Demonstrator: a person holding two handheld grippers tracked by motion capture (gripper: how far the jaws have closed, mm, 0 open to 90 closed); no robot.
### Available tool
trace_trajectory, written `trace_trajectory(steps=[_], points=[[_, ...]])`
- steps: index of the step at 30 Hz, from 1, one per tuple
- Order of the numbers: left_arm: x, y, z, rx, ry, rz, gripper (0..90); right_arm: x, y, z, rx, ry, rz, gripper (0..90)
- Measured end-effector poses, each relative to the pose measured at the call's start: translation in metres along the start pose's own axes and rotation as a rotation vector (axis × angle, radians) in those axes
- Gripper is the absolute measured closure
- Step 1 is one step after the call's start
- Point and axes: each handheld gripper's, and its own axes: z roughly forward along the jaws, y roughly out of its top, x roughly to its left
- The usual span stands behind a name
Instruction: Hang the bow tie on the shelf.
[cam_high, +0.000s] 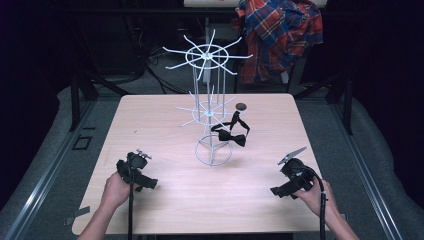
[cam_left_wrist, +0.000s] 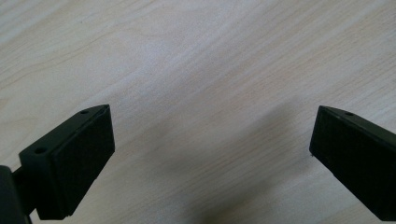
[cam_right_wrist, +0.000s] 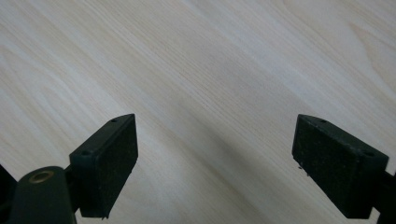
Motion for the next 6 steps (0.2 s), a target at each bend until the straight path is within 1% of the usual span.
trace_trajectory(steps=[1,2,3,4,6], points=[[0.0001,0.0002,0.0001,0.001,-0.001,0.001,0.1,0.0000,-0.0004,0.0008,0.011,-0.003,0.000,13.9],[0.0001,0.0002,0.0001,0.001,-0.001,0.001,0.1,0.0016,-0.0019,0.0037,0.005,-0.013,0.010,13.9],[0.0000,0.0005,0.0000,0.003,-0.003,0.002,0.1,0.0011,-0.0015,0.0039,0.023,-0.010,-0.009,13.9],[0.0000,0.0005,0.0000,0.003,-0.003,0.002,0.1,0.0010,-0.0015,0.0041,0.034,-0.014,-0.015,13.9],[-0.0003,0.0006,0.0000,0.003,-0.002,0.002,0.1,0.0015,-0.0016,0.0054,0.030,-0.017,-0.018,14.1]])
